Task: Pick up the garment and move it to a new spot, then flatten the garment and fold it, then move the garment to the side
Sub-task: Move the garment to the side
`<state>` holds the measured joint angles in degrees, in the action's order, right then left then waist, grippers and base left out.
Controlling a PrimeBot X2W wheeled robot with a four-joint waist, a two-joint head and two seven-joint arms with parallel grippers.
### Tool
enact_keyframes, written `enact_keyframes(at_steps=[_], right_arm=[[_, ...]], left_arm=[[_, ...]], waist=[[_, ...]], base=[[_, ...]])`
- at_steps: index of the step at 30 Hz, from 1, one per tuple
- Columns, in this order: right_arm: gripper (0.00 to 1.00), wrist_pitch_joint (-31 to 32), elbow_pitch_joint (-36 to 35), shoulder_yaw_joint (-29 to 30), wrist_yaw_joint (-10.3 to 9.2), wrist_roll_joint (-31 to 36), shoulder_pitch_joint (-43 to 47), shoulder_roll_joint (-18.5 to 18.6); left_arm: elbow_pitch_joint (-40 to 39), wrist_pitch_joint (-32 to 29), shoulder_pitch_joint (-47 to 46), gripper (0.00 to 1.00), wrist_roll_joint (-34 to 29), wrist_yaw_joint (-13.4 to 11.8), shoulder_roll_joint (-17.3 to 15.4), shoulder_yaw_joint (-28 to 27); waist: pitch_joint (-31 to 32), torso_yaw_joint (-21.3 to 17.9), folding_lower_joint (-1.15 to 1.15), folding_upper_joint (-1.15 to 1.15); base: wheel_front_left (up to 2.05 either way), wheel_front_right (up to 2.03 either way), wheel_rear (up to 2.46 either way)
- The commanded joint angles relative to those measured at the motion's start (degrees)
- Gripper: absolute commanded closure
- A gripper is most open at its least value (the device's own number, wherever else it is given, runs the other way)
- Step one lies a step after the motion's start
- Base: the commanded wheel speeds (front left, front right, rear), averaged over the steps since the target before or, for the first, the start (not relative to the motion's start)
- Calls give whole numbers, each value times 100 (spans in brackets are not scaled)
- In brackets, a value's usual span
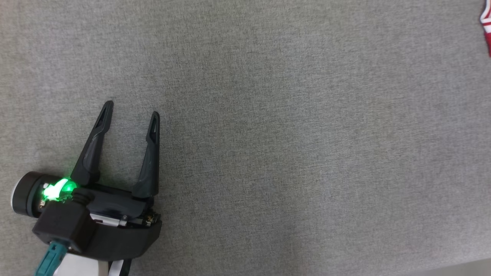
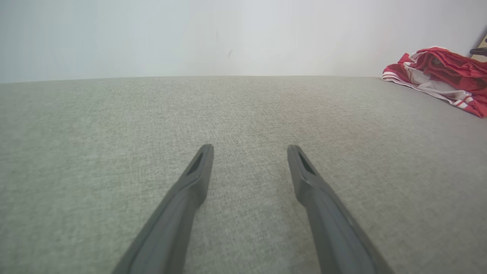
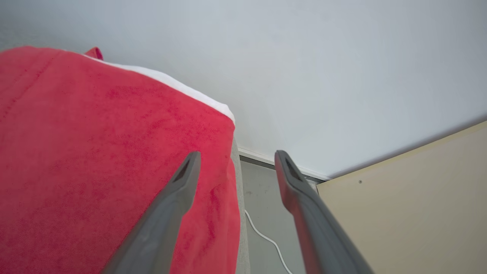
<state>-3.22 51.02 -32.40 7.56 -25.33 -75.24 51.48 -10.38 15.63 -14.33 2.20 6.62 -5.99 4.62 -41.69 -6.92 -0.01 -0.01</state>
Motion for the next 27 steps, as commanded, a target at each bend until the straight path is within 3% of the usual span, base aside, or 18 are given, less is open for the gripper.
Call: enact_keyframes(at_steps=[1, 7, 14, 20, 27], right_arm=[[0, -118, 24, 57, -19, 72, -56, -81], [0, -624, -91, 204, -19, 160, 120, -420], [0, -1109, -568, 456, -19, 178, 690, -1144], [0, -1188, -1273, 715, -19, 214, 1714, -1777], [0, -1198, -2209, 1403, -18, 228, 3329, -2554]], left_arm=[[450, -93, -2, 0, 71, -38, -16, -108], [485, -83, 80, 0, 106, -59, 28, -171], [477, -53, 377, 0, 216, -125, 122, -377], [592, -52, 805, 0, 276, -193, 180, -569], [752, -52, 1250, 0, 306, -207, 241, -683]], waist=[[112, 2, 1, 1], [525, 50, 1, 1], [1380, 59, 1, 1], [2221, 145, 1, 1], [2949, 268, 1, 1]], base=[[0, 0, 0], [0, 0, 0], [0, 0, 0], [0, 0, 0], [0, 0, 0]])
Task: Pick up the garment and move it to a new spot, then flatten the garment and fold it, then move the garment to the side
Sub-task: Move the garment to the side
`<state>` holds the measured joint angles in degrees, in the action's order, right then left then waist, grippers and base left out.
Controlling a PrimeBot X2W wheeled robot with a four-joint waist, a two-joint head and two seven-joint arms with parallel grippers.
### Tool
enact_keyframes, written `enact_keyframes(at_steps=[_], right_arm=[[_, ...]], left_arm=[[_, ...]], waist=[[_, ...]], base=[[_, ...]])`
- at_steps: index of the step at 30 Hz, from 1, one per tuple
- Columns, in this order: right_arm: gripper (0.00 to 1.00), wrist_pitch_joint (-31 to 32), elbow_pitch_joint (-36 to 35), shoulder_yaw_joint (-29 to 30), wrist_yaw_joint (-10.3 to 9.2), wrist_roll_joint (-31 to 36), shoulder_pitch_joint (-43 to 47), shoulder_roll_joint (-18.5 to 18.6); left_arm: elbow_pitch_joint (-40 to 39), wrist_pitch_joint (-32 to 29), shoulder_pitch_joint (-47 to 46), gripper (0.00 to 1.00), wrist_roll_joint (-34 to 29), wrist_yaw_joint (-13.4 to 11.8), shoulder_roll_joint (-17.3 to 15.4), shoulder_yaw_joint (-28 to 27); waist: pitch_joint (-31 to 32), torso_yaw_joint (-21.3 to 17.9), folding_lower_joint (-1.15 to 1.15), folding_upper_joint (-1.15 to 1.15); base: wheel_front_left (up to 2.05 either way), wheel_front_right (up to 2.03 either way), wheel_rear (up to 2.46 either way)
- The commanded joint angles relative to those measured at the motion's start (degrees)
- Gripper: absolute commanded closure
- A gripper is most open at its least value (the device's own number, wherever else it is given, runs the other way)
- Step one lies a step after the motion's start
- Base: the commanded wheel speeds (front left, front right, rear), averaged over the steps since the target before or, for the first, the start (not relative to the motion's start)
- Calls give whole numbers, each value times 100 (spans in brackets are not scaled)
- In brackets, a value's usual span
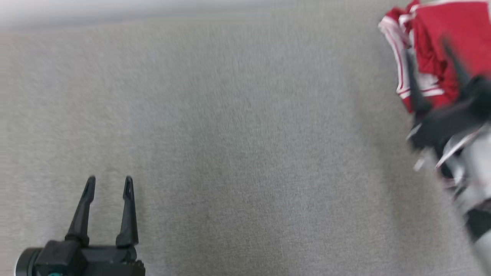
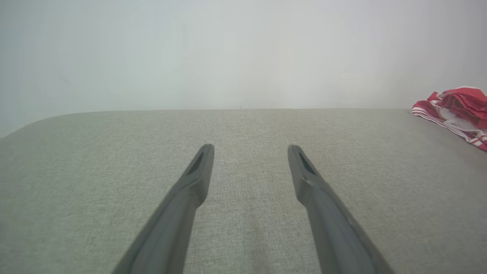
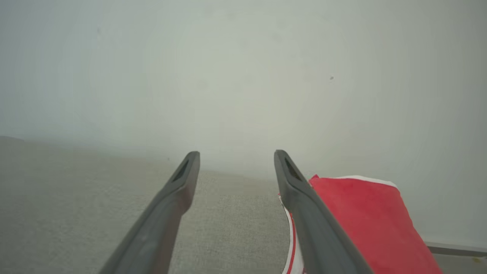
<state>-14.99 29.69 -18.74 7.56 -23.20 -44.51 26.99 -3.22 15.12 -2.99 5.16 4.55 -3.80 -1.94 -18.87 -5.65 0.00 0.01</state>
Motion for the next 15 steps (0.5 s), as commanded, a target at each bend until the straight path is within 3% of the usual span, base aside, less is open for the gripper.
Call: enact_keyframes(at_steps=[1, 9, 15], right_arm=[[0, -21, -191, 119, -19, 72, 503, -203], [0, -23, -976, 751, -18, 81, 2281, -1004], [0, -24, -1441, 931, -18, 456, 3345, -1335]], left_arm=[[54, -1, 171, 0, 23, -16, 27, -47], [222, -1, 453, 0, 35, -25, 56, -120], [359, -2, 663, 0, 32, -35, 67, -188]], waist=[[744, 156, 0, -1], [1251, 332, 0, -1], [1533, 371, 0, -1]], base=[[0, 0, 0], [0, 0, 0], [0, 0, 0]])
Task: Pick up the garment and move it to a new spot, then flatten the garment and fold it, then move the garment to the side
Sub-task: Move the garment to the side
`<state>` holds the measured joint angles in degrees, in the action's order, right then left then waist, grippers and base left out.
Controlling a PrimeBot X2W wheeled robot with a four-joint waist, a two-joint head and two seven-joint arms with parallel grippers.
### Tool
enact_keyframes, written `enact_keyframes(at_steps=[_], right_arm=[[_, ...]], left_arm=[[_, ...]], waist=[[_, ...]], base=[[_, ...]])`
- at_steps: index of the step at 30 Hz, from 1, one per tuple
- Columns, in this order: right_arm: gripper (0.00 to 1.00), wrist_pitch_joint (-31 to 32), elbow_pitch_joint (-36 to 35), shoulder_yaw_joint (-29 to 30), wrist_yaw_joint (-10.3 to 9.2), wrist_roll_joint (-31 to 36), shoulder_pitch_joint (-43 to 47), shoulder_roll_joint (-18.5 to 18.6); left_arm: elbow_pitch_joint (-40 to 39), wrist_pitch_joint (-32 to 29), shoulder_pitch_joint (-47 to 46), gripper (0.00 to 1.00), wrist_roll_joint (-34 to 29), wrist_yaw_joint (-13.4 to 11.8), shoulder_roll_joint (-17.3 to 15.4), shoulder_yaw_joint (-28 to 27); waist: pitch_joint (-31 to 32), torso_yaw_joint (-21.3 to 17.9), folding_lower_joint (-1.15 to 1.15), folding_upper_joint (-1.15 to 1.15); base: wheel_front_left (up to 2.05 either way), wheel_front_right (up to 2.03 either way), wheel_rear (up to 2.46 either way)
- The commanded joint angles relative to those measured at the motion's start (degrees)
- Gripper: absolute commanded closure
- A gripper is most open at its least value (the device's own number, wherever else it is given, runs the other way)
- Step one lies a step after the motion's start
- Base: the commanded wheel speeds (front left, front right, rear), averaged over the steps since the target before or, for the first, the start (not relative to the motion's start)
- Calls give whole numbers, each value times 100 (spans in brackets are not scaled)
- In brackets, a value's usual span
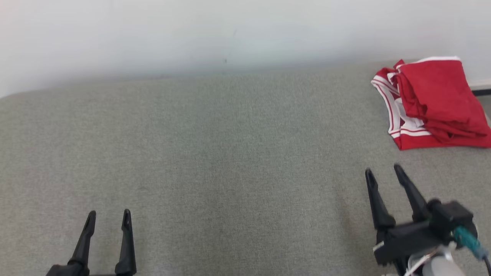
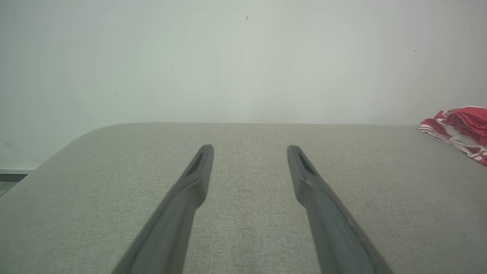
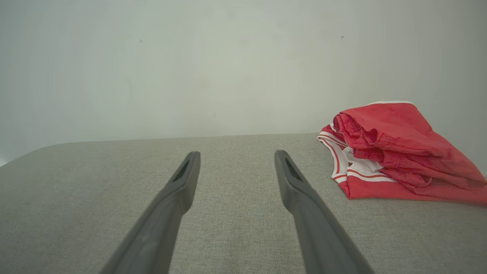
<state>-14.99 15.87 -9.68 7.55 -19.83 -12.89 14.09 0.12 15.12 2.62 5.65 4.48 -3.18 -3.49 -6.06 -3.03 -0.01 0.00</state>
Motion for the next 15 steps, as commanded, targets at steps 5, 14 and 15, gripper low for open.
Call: enact_keyframes(at_steps=[5, 14, 15], right_arm=[[0, -24, -251, 311, -17, 295, 848, -377], [0, -24, -500, 537, -17, 493, 1398, -637], [0, -24, -515, 534, -17, 510, 1433, -649]], left_arm=[[215, -2, 315, 0, 29, -90, 12, -139], [532, -2, 513, 0, 70, -55, 20, -235], [562, -1, 514, 0, 72, -54, 22, -244]], waist=[[483, 136, 1, 0], [740, 238, 1, 0], [761, 248, 1, 0]], base=[[0, 0, 0], [0, 0, 0], [0, 0, 0]])
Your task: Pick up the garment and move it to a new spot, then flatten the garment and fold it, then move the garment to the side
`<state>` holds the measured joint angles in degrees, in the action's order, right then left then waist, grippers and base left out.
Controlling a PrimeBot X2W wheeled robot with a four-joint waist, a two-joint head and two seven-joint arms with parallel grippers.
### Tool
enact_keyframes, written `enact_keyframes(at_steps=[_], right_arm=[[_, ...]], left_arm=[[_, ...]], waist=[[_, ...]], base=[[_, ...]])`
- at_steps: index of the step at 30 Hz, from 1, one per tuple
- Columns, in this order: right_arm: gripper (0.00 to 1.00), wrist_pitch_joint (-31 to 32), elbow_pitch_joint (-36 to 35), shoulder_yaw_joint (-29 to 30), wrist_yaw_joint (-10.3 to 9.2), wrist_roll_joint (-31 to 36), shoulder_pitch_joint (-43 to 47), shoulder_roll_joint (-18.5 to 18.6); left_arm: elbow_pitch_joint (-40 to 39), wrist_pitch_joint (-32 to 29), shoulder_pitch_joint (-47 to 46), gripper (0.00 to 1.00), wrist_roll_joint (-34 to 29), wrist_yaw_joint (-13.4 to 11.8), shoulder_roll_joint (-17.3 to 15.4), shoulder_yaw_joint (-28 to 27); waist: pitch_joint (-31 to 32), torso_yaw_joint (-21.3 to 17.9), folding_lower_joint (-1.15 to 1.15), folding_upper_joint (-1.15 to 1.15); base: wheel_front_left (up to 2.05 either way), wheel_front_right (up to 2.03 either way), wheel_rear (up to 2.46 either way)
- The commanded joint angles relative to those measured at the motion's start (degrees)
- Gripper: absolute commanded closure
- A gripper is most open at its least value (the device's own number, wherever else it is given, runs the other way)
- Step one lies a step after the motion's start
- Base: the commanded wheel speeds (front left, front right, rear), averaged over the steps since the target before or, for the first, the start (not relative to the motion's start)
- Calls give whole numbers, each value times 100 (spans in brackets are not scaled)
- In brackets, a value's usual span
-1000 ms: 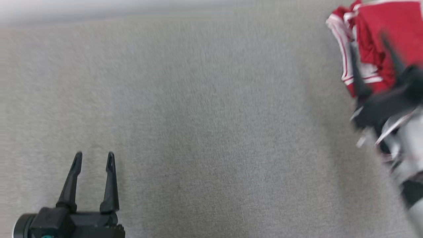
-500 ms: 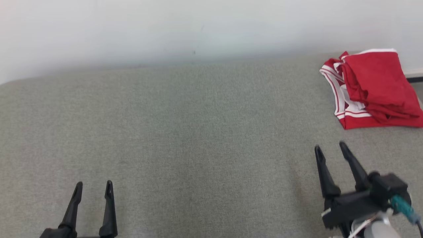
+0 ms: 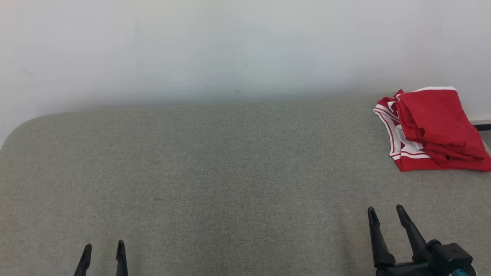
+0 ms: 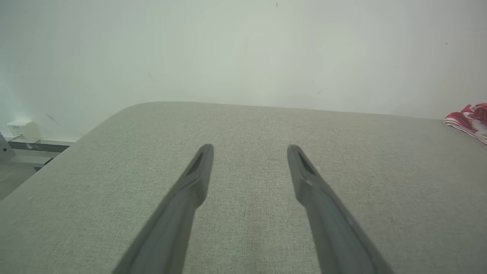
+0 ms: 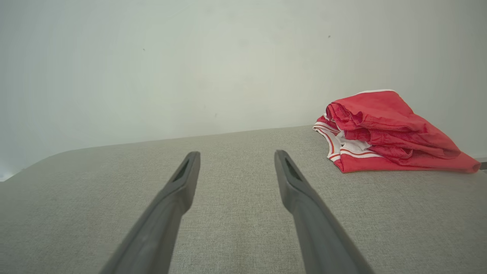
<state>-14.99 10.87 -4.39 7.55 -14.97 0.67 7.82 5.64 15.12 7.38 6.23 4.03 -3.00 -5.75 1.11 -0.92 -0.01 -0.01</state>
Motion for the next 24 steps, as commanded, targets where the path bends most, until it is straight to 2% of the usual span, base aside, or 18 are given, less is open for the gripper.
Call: enact_keyframes(at_steps=[1, 16, 18, 19, 24], right_arm=[[0, -24, -33, -12, -17, 29, 93, -34], [0, -24, 23, -114, -17, -25, 30, -53], [0, -24, 38, -112, -17, -41, 45, -51], [100, 0, 34, -112, 0, -14, 43, -45], [100, 58, 253, -127, 1, -106, 170, -70]], left_arm=[[36, -2, 34, 0, 11, 4, 4, -24], [141, -2, -89, 0, -56, 101, 10, -31], [148, -2, -72, 0, -95, 36, 10, -63], [145, -1, -48, 100, -64, 43, 4, -46], [427, -47, -10, 100, 44, 56, 43, -66]], waist=[[65, 45, 1, 1], [181, 66, 1, 1], [192, 60, 1, 1], [191, 62, 1, 1], [192, 61, 1, 1]], base=[[0, 0, 0], [0, 0, 0], [0, 0, 0], [0, 0, 0], [0, 0, 0]])
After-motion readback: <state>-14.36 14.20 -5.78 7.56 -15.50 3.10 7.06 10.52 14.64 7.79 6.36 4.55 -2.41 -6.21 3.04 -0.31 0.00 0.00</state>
